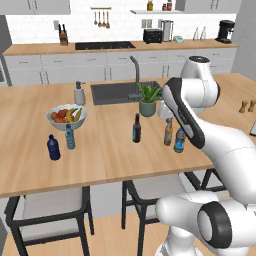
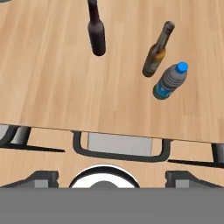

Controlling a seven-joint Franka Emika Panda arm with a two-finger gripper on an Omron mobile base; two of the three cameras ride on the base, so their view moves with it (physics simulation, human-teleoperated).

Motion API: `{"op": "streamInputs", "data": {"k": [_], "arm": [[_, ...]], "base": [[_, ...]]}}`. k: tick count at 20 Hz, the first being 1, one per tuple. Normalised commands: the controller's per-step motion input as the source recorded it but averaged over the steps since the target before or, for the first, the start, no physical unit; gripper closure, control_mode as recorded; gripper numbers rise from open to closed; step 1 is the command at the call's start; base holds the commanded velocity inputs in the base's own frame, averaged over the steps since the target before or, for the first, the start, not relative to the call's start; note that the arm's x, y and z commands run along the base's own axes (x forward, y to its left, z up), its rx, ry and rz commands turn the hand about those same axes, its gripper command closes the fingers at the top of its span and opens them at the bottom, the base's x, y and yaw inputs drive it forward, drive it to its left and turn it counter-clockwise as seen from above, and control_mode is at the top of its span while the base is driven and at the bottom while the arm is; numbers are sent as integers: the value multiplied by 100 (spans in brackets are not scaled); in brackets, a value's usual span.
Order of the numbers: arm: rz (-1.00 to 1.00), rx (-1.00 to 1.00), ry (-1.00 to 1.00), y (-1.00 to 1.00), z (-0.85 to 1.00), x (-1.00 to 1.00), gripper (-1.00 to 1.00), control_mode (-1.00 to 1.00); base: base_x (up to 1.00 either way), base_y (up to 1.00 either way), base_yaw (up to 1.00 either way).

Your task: Move the plastic bottles in the middle to the plastics group, and the glass bottles in the middle to the glass group.

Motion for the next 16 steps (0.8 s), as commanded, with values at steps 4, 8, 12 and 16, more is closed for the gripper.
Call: {"op": "streamInputs", "data": {"k": [4,8,12,16], "arm": [[0,0,1,-56,-15,0,-100,-100],[0,0,8,-59,-12,0,-100,-100],[0,0,5,-54,-6,4,-100,-100],[0,0,7,-47,-11,10,-100,-100]], "base": [[0,0,0],[0,0,0],[0,0,0],[0,0,0]]}}
